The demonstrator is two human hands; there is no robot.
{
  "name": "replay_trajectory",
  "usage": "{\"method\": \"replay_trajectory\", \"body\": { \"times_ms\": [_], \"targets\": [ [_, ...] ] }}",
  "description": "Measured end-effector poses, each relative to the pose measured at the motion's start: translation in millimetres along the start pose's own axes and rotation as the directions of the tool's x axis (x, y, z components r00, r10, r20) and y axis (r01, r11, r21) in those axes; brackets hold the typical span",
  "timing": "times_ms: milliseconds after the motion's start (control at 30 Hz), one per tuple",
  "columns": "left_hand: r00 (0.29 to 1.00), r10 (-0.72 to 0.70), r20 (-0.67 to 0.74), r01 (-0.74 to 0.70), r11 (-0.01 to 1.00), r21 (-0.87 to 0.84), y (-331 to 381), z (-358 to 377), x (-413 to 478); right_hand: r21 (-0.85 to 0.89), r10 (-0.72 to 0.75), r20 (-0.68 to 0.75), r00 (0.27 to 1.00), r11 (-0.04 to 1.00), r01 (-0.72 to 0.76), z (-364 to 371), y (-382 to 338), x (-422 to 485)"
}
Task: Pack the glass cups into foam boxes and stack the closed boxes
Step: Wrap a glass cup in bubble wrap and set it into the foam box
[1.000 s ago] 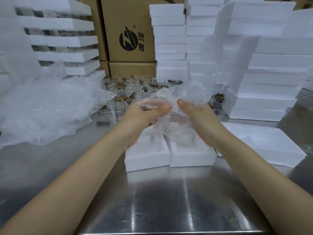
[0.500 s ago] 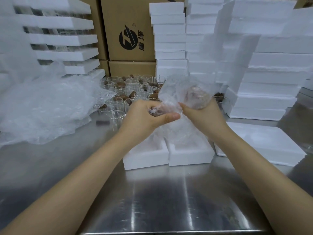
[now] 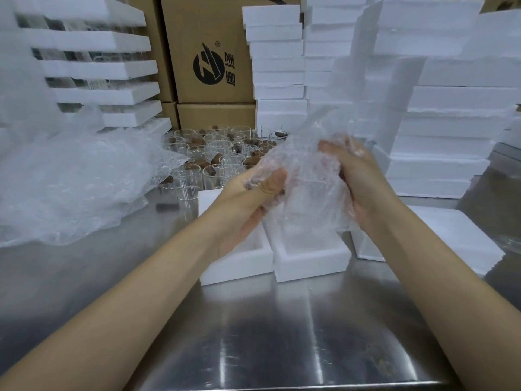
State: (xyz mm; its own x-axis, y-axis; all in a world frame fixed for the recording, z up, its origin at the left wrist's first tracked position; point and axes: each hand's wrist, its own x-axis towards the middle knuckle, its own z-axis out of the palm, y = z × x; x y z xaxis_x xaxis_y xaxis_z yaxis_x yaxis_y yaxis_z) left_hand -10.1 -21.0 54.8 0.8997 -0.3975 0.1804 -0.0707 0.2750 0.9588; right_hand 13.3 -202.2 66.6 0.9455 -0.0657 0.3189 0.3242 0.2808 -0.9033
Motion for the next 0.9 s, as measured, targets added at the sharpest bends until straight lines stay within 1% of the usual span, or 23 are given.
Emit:
{"method": "replay_trajectory", "body": {
  "times_ms": [67, 133, 200, 267, 367, 433, 500, 600, 667, 733, 833, 900],
  "targets": [
    [0.997, -0.018, 0.076, 0.025, 0.995, -0.092, 0, 2, -2, -0.028, -0.015, -0.047, 0.999, 1.0, 0.013, 0, -1, 0],
    [0.996, -0.019, 0.088, 0.031, 0.99, -0.139, 1, 1, -2, -0.016, -0.004, -0.026, 1.0, 1.0, 0.004, 0, 0, -2],
    [1.0, 0.0, 0.026, 0.004, 0.991, -0.136, 2, -2, 0, 0.03, 0.019, 0.037, 0.999, 0.999, -0.02, 3, -1, -5],
    [0.998, 0.032, -0.048, -0.037, 0.994, -0.103, 4, -6, 3, 0.009, -0.011, 0.097, 0.995, 1.0, 0.01, 6, -2, -8],
    [0.99, 0.071, -0.12, -0.079, 0.995, -0.065, 5, -10, 6, -0.111, -0.106, 0.2, 0.974, 0.985, 0.13, 13, -2, -12],
    [0.985, 0.084, -0.151, -0.093, 0.994, -0.058, 5, -12, 6, -0.228, -0.155, 0.229, 0.961, 0.951, 0.208, 15, 2, -13],
    [0.981, 0.098, -0.17, -0.109, 0.992, -0.058, 5, -12, 7, -0.306, -0.172, 0.249, 0.953, 0.92, 0.246, 16, 3, -14],
    [0.976, 0.121, -0.183, -0.136, 0.988, -0.074, 5, -12, 7, -0.455, -0.2, 0.334, 0.921, 0.822, 0.343, 17, 1, -18],
    [0.973, 0.124, -0.195, -0.143, 0.986, -0.082, 5, -10, 7, -0.456, -0.167, 0.346, 0.923, 0.83, 0.321, 16, 2, -18],
    [0.973, 0.121, -0.199, -0.14, 0.987, -0.084, 3, -9, 7, -0.451, -0.107, 0.351, 0.93, 0.851, 0.268, 14, 3, -19],
    [0.977, 0.108, -0.184, -0.122, 0.99, -0.068, -1, -8, 7, -0.504, -0.003, 0.294, 0.956, 0.849, 0.158, 15, 1, -22],
    [0.984, 0.097, -0.147, -0.105, 0.993, -0.048, -2, -8, 7, -0.541, 0.069, 0.264, 0.962, 0.836, 0.089, 15, -2, -23]
  ]
}}
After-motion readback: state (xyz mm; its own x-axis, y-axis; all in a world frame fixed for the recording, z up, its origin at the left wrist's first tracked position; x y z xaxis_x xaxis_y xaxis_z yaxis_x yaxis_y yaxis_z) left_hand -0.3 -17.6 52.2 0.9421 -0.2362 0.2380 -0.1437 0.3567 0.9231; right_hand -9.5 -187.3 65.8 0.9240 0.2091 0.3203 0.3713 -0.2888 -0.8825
